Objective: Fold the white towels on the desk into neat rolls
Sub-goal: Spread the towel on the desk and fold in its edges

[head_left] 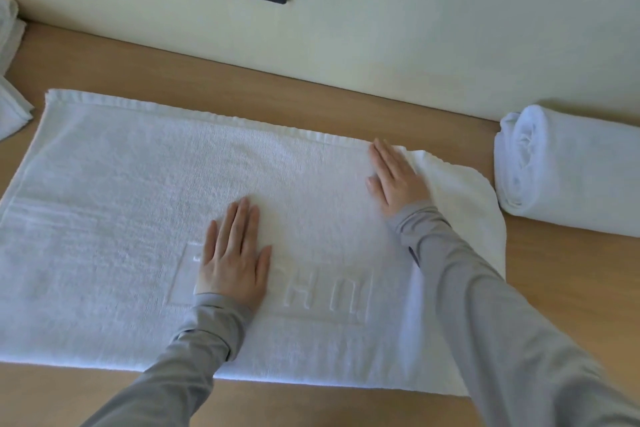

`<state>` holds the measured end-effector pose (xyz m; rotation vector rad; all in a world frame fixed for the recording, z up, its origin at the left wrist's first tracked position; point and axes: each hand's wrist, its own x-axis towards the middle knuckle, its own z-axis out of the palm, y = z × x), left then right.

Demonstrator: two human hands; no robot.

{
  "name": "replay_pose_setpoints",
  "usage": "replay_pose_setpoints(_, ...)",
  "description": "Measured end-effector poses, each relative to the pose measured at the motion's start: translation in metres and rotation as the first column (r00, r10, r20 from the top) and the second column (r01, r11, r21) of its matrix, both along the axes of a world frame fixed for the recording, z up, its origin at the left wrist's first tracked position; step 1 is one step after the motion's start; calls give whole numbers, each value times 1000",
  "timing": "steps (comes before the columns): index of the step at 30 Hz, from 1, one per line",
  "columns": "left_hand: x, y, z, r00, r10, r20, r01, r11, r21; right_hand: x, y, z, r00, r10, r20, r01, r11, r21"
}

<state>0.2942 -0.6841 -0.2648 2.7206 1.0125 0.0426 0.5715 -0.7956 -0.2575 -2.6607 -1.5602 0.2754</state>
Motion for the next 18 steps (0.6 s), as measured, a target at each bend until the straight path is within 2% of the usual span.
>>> replay_pose_setpoints(2,-1,1,0,1000,-1,-9,1,1000,-1,4,-1,1,997,-40,63,42,999,-31)
replay_pose_setpoints(4,0,1,1,1000,1,-19,-1,1000,-12,-7,-2,3,976,-165,144,173,984,-41)
replay_pose_setpoints(6,1,0,1,1000,4,-19,-4,1000,-27,-35,-6,9,945,-297,135,297,955,17)
replay_pose_setpoints(7,1,0,1,1000,4,-16,-5,1000,-31,-58,-9,12,947,-306,100,303,952,52)
replay_pose_setpoints(10,0,0,0,1000,0,-10,-1,999,-32,-149,-23,12,993,-107,-45,112,986,126)
replay_pose_setpoints(13,0,-1,0,1000,-7,1,7,999,-37,-213,-53,0,992,104,-65,-98,992,83)
replay_pose_setpoints(15,0,-1,0,1000,-10,-3,10,999,-40,-214,-76,-5,996,81,-43,-78,995,55)
replay_pose_setpoints(18,-1,-1,0,1000,-13,-1,13,999,-39,-188,-111,0,996,-79,-31,78,997,-23)
